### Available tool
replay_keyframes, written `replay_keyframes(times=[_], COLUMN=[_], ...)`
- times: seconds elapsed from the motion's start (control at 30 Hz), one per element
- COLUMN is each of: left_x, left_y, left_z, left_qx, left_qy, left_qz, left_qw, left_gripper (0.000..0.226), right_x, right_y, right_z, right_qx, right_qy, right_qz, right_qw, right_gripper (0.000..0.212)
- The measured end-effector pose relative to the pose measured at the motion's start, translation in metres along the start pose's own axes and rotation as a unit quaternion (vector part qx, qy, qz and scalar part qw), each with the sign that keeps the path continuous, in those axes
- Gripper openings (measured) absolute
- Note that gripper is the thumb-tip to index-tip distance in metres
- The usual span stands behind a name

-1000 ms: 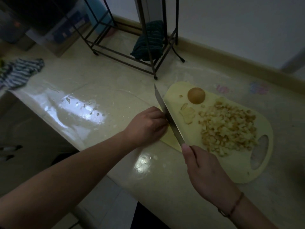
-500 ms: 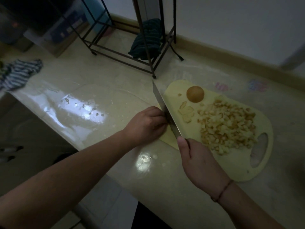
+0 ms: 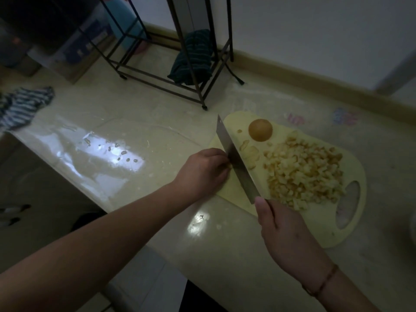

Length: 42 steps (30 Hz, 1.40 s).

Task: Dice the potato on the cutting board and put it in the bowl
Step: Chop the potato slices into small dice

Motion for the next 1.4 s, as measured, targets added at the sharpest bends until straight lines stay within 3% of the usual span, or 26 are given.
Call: replay_keyframes(times=[0.17,0.33,0.43,0.5,0.57,0.63,0.77,0.93,1.17,1.3,1.4], left_x=[-0.02,-0.034,-0.033,-0.035,-0.043,-0.052,-0.053,-0.041,-0.099,-0.129,-0.137], left_y=[-0.024,-0.033,-0.022,-0.013,-0.01,-0.013,-0.022,-0.04,-0.01,-0.023,-0.03], left_z=[-0.017,-0.028,-0.023,-0.016,-0.012,-0.013,-0.022,-0.039,-0.036,-0.032,-0.032], left_qx=[0.025,0.041,0.052,0.032,-0.023,-0.056,-0.013,0.047,-0.073,-0.162,-0.22], left_qy=[-0.017,-0.018,-0.024,0.013,0.082,0.126,0.138,0.11,-0.002,0.033,0.008], left_qz=[-0.013,-0.005,0.012,0.014,0.058,0.094,0.09,0.107,0.105,0.225,0.262], left_qw=[0.999,0.999,0.998,0.999,0.995,0.986,0.986,0.987,0.992,0.96,0.94], left_gripper=[0.017,0.019,0.02,0.034,0.063,0.076,0.058,0.041,0.033,0.039,0.031], right_x=[0.016,0.026,0.033,0.041,0.048,0.054,0.063,0.068,0.082,0.089,0.093], right_y=[0.024,0.026,0.025,0.029,0.036,0.046,0.057,0.045,0.027,0.017,0.012], right_z=[-0.028,-0.033,-0.036,-0.039,-0.04,-0.042,-0.04,-0.028,-0.003,0.006,0.009], right_qx=[0.007,0.01,-0.053,-0.108,-0.164,-0.203,-0.225,-0.18,-0.191,-0.198,-0.18], right_qy=[-0.036,-0.053,-0.081,-0.105,-0.145,-0.189,-0.246,-0.257,-0.283,-0.295,-0.291], right_qz=[-0.039,-0.046,-0.011,0.008,0.014,-0.003,-0.052,-0.088,-0.101,-0.119,-0.134], right_qw=[0.999,0.997,0.995,0.989,0.976,0.961,0.941,0.945,0.935,0.927,0.93], right_gripper=[0.048,0.049,0.057,0.051,0.05,0.052,0.052,0.059,0.05,0.048,0.056])
Point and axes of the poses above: each hand's wrist, its own x-axis away from the middle knuckle, its own y-axis out of the back of the hand, z = x × y, the point moved 5 cm from there along -x, towards the middle knuckle, and after that the axes turned 12 degrees about x, right-handed, at the moved point
